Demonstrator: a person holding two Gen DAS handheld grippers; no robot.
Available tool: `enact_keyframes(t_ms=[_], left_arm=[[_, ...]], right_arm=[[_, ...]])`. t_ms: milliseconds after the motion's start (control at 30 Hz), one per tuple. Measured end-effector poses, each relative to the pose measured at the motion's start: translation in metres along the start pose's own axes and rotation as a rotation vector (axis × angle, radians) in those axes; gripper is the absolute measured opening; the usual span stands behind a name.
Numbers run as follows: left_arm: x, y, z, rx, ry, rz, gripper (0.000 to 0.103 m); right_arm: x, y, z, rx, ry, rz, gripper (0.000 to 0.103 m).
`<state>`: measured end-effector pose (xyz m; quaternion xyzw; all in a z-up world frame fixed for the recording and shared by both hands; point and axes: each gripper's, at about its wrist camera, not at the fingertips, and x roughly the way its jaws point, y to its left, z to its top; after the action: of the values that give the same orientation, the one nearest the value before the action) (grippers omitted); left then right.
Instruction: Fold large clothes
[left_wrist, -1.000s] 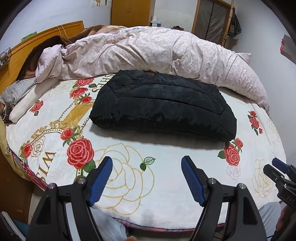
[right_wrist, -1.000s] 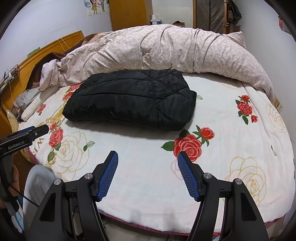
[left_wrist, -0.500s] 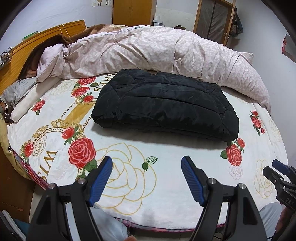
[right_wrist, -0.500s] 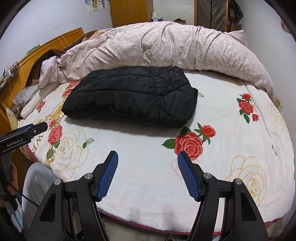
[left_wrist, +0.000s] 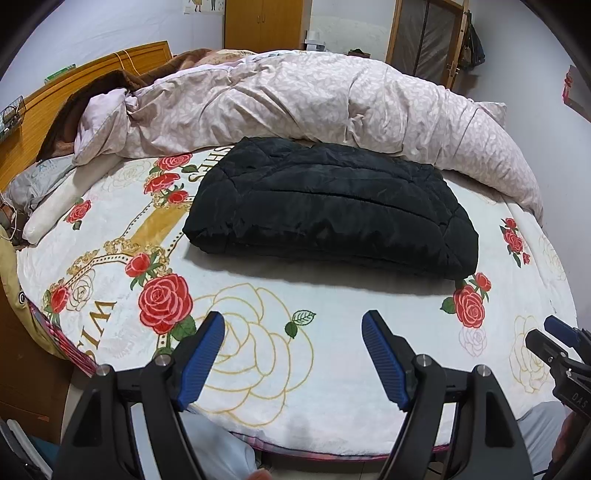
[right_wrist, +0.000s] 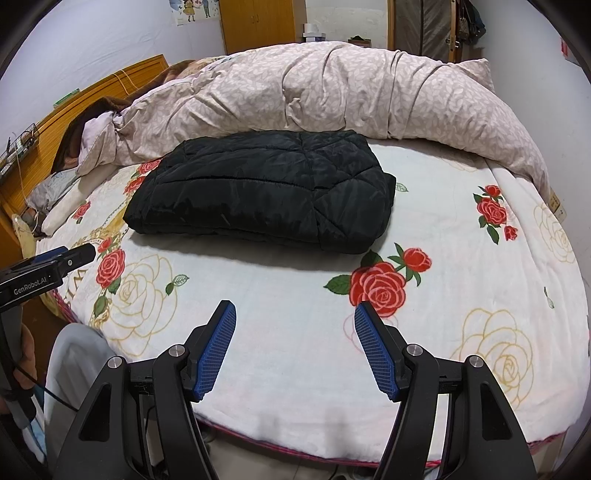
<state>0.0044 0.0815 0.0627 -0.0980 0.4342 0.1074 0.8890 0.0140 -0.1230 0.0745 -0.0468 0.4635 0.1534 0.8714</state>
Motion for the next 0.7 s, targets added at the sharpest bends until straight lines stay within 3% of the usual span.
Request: enact_keyframes(t_ms=[700], left_arm=[[0.0004, 0.0016, -0.0008, 0.003, 0.002, 0.002, 0.078]], right_arm=[[0.0001, 0.0028, -0.0006, 0.0, 0.0, -0.001, 0.067]])
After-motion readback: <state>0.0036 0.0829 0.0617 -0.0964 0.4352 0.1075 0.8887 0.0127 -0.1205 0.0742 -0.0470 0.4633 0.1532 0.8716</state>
